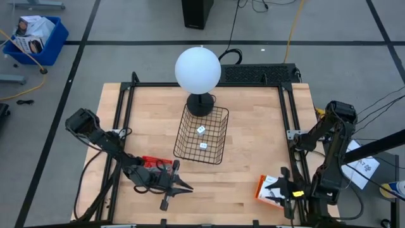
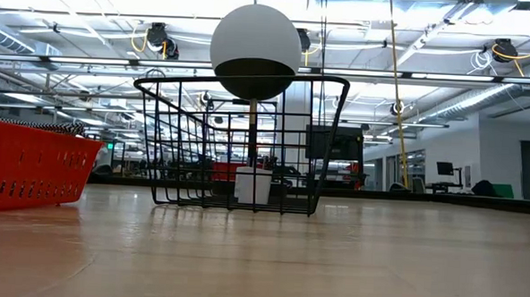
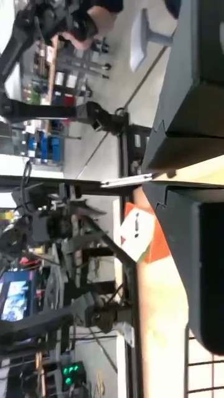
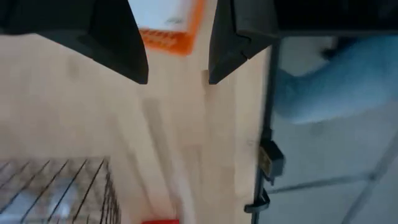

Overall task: Pick and place items into bin
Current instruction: Return to Home Position

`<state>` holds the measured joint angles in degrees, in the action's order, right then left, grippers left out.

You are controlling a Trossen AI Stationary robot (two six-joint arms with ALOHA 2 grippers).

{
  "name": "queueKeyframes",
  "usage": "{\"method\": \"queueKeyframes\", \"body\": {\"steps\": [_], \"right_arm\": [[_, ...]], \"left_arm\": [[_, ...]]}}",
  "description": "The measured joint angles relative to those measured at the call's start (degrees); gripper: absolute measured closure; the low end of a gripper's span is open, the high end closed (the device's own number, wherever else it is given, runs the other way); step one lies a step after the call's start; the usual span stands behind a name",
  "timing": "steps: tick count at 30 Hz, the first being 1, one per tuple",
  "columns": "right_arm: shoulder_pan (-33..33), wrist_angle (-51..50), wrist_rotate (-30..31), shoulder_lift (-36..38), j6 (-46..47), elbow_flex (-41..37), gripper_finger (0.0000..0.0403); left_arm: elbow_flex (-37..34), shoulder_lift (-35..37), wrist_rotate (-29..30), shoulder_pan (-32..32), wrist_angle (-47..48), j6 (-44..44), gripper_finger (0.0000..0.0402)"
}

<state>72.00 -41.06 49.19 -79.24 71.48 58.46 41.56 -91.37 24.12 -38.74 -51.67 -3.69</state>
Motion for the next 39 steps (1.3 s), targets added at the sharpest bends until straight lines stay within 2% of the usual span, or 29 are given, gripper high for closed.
{"method": "queueKeyframes", "body": {"steps": [4,8,10,13,17,20,27,34,39], "right_arm": [[-0.3,3.6,0.73,-0.52,-2.3,-1.2,0.0244],[-4.74,21.17,-3.37,-0.62,-12.21,-9.02,0.0244],[-8.19,34.41,-8.71,-0.66,-22.17,-13.79,0.0242],[-13.36,52.2,-20.07,-0.18,-36.53,-19.28,0.0239],[-19.0,65.93,-32.88,2.97,-48.9,-23.69,0.024],[-22.22,67.81,-38.84,6.76,-54.94,-26.33,0.0242],[-28.37,67.43,-38.98,18.39,-59.0,-31.93,0.0242],[-33.69,56.43,-38.67,31.19,-60.41,-33.37,0.024],[-36.59,49.97,-38.91,38.79,-60.72,-33.79,0.024]], "left_arm": [[-0.02,0.0,1.09,0.0,3.16,-0.9,0.036],[-0.05,0.52,0.74,0.99,10.24,-2.88,0.036],[-0.11,0.98,-2.42,1.93,12.36,-4.26,0.036],[-0.09,1.49,-7.5,2.7,13.35,-3.08,0.036],[-0.09,1.55,-13.14,3.26,12.62,-1.08,0.036],[-0.1,1.65,-17.3,4.23,12.64,-0.27,0.036],[-5.28,6.33,-17.93,10.09,12.15,-1.35,0.036],[-16.79,20.67,-11.04,15.6,10.81,-2.09,0.036],[-22.72,31.59,-10.96,15.76,10.98,-2.21,0.036]]}}
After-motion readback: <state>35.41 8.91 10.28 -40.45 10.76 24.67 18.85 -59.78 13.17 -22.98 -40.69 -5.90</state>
